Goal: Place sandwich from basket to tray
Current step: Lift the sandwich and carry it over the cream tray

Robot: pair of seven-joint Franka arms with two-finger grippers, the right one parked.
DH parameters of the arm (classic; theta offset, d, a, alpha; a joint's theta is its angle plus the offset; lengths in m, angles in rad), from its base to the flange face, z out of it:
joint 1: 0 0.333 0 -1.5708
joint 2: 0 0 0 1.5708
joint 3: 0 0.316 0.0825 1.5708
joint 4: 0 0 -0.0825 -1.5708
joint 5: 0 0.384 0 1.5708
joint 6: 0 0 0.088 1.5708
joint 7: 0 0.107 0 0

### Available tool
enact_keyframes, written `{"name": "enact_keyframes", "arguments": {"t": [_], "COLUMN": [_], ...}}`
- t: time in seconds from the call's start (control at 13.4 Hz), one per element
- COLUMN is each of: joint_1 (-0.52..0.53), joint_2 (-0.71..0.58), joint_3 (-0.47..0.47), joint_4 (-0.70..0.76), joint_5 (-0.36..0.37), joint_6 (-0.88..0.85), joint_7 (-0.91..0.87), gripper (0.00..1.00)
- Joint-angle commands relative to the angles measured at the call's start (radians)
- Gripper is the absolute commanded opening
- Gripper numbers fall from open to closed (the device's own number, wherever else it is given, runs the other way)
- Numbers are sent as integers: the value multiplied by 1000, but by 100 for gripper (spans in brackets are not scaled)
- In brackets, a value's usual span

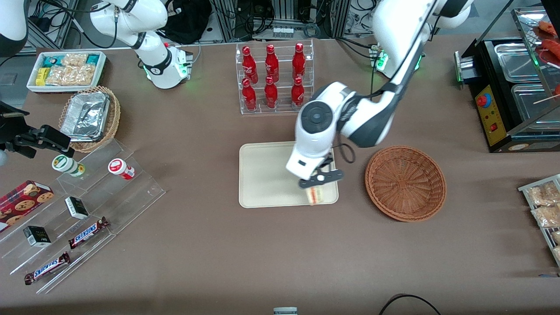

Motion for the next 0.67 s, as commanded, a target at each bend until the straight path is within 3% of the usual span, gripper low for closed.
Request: {"name": "enact_keyframes", "arguments": {"t": [0.0, 0.6], "joint_1": [-58, -126], "joint_2": [63, 151], "joint_3": [11, 2], "joint_4": [47, 43], "joint_5": [11, 17], "joint_6": [41, 126], "joint_7": [-41, -47], "gripper": [9, 9]}}
